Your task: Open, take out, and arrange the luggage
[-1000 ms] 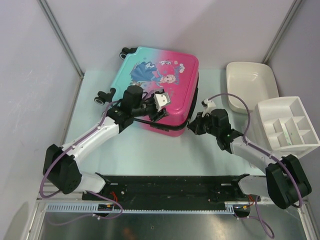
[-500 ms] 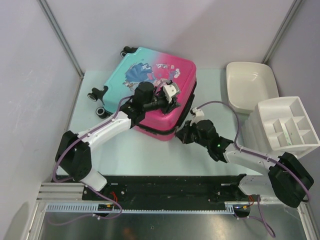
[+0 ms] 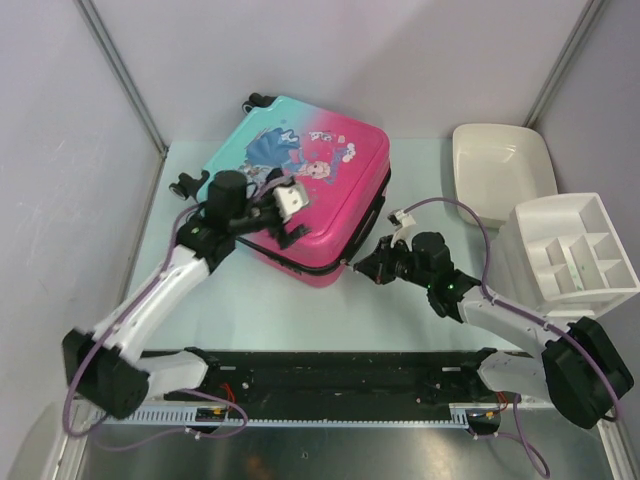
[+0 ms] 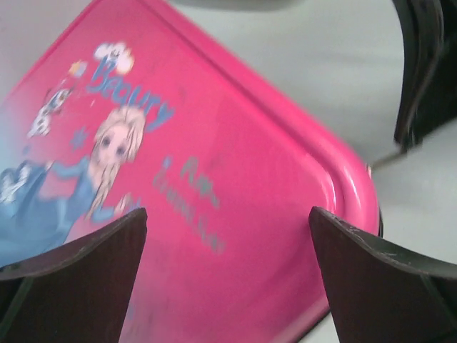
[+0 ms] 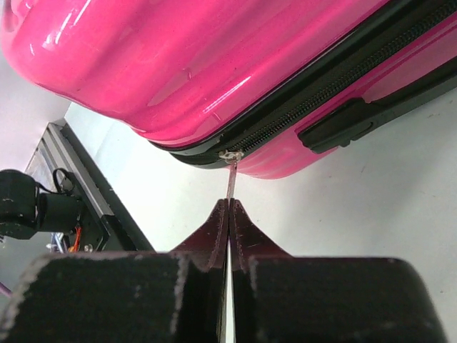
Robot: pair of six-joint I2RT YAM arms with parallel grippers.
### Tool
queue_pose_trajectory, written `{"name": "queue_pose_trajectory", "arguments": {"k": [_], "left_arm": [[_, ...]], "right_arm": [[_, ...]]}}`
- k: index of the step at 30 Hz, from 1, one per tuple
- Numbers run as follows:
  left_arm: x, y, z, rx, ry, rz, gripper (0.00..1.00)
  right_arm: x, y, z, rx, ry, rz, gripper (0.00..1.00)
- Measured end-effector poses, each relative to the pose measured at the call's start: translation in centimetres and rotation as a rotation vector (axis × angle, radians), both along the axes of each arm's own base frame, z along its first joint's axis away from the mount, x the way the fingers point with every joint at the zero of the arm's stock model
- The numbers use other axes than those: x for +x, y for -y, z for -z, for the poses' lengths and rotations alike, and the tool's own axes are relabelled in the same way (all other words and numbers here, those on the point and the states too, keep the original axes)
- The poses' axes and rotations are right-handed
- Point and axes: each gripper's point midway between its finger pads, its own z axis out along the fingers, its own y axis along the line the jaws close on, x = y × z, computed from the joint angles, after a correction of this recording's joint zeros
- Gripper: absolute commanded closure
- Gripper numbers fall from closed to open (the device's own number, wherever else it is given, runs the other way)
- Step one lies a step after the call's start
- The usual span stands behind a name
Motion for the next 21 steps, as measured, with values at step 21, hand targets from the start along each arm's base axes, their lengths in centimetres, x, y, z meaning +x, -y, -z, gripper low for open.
{"name": "queue_pose_trajectory", "arguments": {"k": [21], "left_arm": [[-2.5, -5.5, 5.4, 0.336, 0.169, 0.082, 0.00]], "right_arm": [[1.3, -1.0, 3.2, -0.051, 0.076, -0.132, 0.66]]}}
